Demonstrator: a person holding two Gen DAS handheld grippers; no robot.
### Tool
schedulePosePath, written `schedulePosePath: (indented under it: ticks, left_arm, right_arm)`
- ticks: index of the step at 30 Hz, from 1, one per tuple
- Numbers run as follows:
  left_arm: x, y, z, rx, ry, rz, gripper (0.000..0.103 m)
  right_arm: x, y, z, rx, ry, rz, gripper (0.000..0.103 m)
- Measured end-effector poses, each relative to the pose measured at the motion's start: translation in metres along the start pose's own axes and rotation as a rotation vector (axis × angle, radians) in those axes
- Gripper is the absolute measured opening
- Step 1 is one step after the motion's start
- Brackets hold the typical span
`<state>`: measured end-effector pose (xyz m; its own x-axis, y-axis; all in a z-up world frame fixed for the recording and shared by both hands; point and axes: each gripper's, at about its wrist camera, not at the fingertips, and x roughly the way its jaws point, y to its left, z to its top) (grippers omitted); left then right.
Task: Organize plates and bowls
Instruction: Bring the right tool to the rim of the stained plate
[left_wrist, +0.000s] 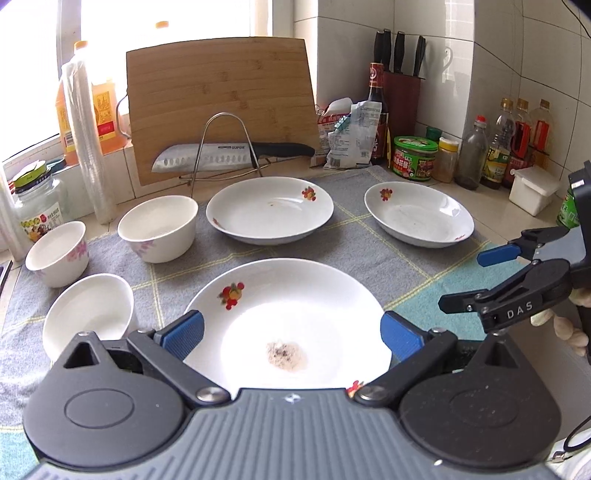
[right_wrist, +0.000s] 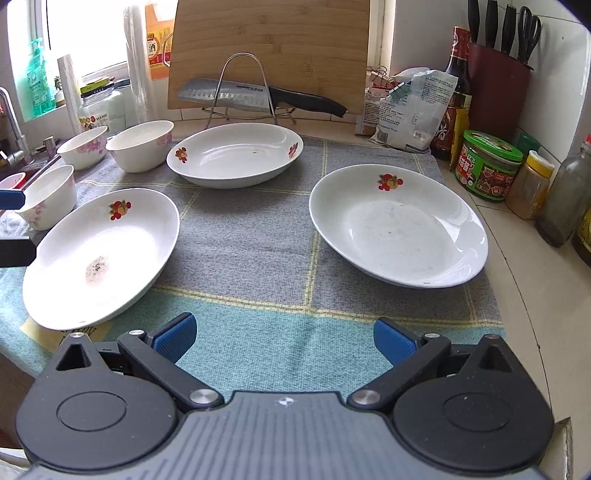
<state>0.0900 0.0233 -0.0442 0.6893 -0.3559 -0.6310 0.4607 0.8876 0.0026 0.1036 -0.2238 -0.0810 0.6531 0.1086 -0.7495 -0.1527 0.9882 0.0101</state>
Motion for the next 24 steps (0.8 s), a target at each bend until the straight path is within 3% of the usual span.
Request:
schedulePosePath:
  ticks: [11,24]
  left_arm:
    - [0.001,0.034,-0.060,0.003,0.119,-0.015,0.101]
    - [0.029,0.036,-0.068,0.066,0.157,-0.081,0.102]
  right_arm:
    - [-0.008,0.052,0.005,-0.049,0.013,0.007,0.103]
    - [-0.005,0.074,0.011,-0.084,0.064,0.036,0.103]
